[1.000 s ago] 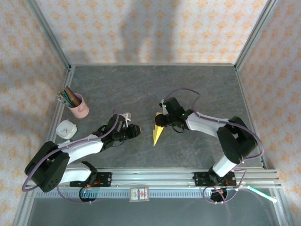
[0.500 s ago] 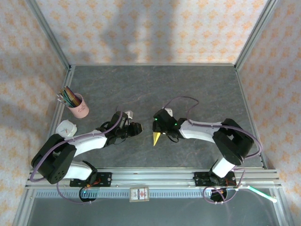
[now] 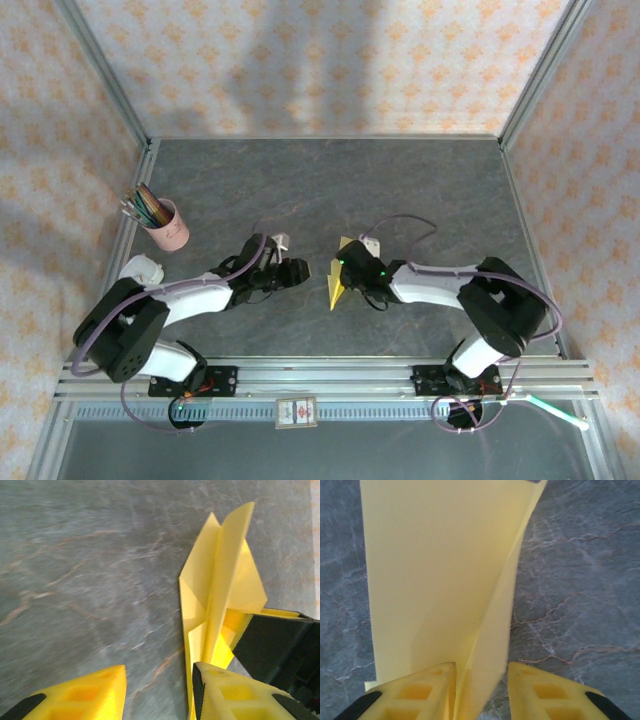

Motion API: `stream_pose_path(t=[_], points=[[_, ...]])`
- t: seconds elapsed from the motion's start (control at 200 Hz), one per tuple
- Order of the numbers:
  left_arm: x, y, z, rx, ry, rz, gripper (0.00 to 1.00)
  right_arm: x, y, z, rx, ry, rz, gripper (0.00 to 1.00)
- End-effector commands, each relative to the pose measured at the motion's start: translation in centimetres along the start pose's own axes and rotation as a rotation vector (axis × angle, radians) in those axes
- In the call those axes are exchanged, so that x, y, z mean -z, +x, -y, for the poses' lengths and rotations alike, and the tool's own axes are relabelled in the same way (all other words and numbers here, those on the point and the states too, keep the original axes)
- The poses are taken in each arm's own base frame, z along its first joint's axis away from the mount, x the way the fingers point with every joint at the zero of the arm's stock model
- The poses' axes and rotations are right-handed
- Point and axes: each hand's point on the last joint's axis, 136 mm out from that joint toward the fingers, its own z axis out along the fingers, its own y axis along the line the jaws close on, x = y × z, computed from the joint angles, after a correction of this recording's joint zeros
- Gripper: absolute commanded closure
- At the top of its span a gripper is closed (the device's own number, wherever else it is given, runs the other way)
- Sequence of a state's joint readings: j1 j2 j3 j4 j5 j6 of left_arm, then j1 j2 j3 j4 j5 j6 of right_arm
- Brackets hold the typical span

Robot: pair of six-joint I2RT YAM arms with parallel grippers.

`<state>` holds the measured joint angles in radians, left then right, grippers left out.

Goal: Fold a paper plane with a square sheet of paper (pick it up from the middle)
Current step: Turn over the paper plane at the center of the table, then move the paper plane to the center of the table.

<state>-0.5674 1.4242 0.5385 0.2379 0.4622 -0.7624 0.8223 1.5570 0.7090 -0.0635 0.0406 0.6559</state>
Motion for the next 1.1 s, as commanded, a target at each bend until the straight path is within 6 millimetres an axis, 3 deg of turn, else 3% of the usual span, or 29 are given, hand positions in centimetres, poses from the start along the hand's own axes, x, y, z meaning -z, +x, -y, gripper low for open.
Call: stream_pose_path(t=[0.0,0.205,0.48,0.586,0.781,1.096], points=[[-1.4,-1.4,3.9,-0.038,0.098,0.004,0.59,0.9,-1.3,-0.5,-0.073,-0.081,0.059,0.69],[-4.8,-1.8,6.5,-0.089,0.101,-0.042,0.6,0.8,-0.6,0.0,-0.118,-0.145,0.045,0.71],[-8.3,-2.2,6.9,-0.122,0.059,-0.092,0.59,0.9,-0.2,1.3,-0.141,-0.147,0.051,0.73],[-8.5,-2.3,7.5,-0.131,0.057,-0.092,0.6,1.0,-0.2,1.6,-0.146,-0.146,0.053,0.73],[-6.4,-4.2,8.1,-0.152,0.024,0.013,0.59,1.4,-0.3,1.7,-0.15,-0.167,0.064,0.73],[-7.8,-3.0,8.6,-0.165,0.031,-0.048,0.58,1.7,-0.5,1.4,-0.169,-0.201,0.072,0.74]])
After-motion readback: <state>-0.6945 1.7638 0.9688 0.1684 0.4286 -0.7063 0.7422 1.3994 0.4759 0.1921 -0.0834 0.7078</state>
